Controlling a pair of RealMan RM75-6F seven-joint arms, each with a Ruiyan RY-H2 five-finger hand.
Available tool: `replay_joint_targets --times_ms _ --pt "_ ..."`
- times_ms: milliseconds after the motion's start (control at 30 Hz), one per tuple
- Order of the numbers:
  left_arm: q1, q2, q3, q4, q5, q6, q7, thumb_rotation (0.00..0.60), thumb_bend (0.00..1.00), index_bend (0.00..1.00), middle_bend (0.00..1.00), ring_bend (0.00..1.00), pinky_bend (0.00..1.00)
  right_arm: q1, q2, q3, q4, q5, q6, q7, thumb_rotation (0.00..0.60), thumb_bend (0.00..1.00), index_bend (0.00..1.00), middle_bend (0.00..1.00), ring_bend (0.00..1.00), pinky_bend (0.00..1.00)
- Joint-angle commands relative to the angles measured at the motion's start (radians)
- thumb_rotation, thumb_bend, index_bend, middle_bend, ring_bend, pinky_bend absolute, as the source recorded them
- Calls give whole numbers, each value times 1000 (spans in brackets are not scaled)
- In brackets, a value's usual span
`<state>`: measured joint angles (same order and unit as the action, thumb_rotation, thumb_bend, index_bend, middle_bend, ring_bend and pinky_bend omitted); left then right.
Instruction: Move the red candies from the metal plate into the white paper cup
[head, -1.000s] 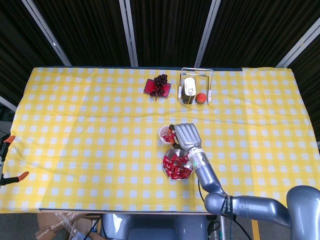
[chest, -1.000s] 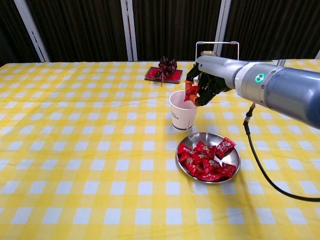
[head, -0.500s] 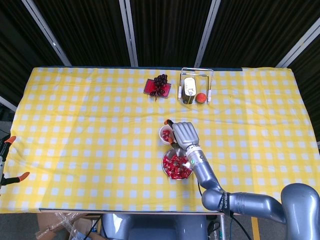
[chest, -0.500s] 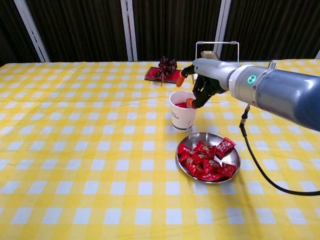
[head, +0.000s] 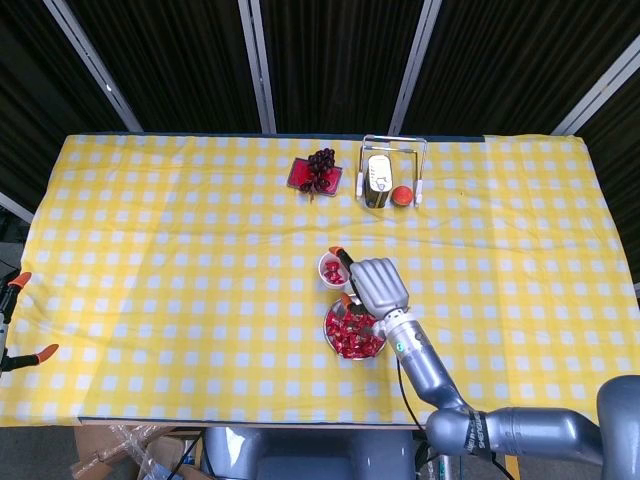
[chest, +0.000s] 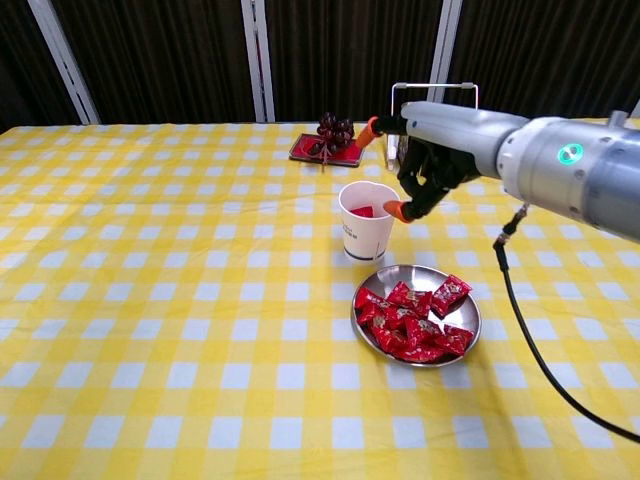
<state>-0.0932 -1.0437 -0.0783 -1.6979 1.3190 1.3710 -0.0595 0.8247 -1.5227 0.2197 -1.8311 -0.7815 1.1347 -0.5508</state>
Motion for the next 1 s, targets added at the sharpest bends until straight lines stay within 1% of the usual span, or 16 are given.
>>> replay_joint_targets --times_ms 33,100,267,333,367,467,633,1000 --pt "1 -2 0 1 1 4 4 600 9 0 0 0 0 -59 52 -90 -84 -39 36 -22 600 422 148 815 959 1000" --pt "2 -4 0 1 1 7 8 600 9 0 0 0 0 -82 61 -131 -112 -49 47 -33 600 410 148 815 959 1000" --pt "4 -7 -2 1 -2 15 17 600 10 0 0 0 0 -117 54 -184 -132 -70 64 -39 600 404 148 815 960 1000" --pt "6 -8 -3 2 -3 18 20 600 9 0 0 0 0 -135 38 -208 -126 -80 66 -34 600 404 148 815 960 1000" --pt "6 -8 -3 2 -4 19 21 600 9 0 0 0 0 -140 31 -211 -120 -85 67 -30 600 404 148 815 959 1000" --pt "8 -9 -4 1 -5 23 24 600 10 0 0 0 0 -150 5 -211 -96 -95 64 -18 600 404 149 815 959 1000" --pt "8 -10 -4 1 -6 23 26 600 9 0 0 0 0 -153 -18 -204 -72 -99 54 -9 600 404 228 815 959 1000" --pt "4 -7 -8 1 -21 8 23 600 10 0 0 0 0 -137 -87 -169 30 -48 -26 7 600 404 239 815 960 1000"
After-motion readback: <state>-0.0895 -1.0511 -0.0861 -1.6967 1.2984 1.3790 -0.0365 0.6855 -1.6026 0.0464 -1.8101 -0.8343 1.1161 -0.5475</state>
